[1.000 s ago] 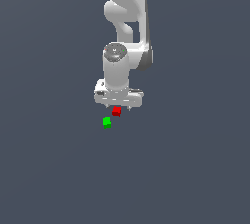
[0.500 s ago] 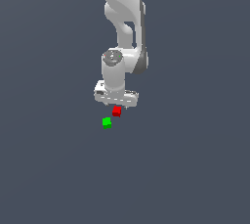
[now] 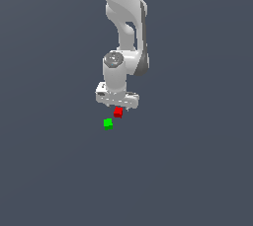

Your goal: Stack the red cube on top of the green cube.

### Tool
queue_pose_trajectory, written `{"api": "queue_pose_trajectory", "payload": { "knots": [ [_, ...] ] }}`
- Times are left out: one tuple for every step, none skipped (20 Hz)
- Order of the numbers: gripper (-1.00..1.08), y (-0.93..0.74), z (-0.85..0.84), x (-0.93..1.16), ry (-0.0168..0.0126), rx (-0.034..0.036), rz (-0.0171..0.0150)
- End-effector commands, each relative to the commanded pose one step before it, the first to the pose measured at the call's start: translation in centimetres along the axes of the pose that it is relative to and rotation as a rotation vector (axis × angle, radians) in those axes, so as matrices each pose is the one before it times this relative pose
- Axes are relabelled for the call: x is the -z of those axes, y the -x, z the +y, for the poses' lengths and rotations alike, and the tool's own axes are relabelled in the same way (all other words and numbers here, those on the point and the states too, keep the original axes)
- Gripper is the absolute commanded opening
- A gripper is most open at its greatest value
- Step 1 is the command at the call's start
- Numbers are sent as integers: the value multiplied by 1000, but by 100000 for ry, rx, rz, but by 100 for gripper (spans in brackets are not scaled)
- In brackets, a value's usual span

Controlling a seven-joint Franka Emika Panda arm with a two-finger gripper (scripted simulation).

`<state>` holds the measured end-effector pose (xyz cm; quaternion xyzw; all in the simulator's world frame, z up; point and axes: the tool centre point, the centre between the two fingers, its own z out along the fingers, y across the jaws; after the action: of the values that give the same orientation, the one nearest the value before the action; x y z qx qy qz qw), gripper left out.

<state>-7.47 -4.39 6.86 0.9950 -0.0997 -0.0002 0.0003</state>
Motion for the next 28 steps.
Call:
{"api": "queue_pose_trajectory", "payload": {
  "knots": [
    [100,41,-4,-519,10,2,-65],
    [100,12,18,-317,-18,-40,22],
    [100,15,-5,-388,0,0,0],
    [100,17,-6,-444,0,0,0],
    [100,17,16,-486,-16,-40,22],
    [100,16,-7,-534,0,0,0],
    [100,10,-7,-484,0,0,0],
    [100,1,14,-407,-19,-38,24],
    [100,-4,-6,-358,0,0,0],
    [100,-10,-6,-298,0,0,0],
    [100,-14,-5,-239,0,0,0],
    [100,-15,-4,-182,0,0,0],
    [100,-14,-3,-128,0,0,0],
    [100,-10,-2,-76,0,0,0],
    [100,-3,-1,-25,0,0,0],
    [-100,0,0,0,0,0,0],
    [-100,0,0,0,0,0,0],
    [-100,0,0,0,0,0,0],
    [-100,0,0,0,0,0,0],
    [-100,0,0,0,0,0,0],
    [-100,0,0,0,0,0,0],
    [-100,0,0,0,0,0,0],
    [-100,0,0,0,0,0,0],
    [-100,0,0,0,0,0,0],
    [-100,0,0,0,0,0,0],
    [-100,17,9,54,-42,-23,12],
    [-100,0,0,27,0,0,0],
    [-100,1,0,81,0,0,0]
  ]
}}
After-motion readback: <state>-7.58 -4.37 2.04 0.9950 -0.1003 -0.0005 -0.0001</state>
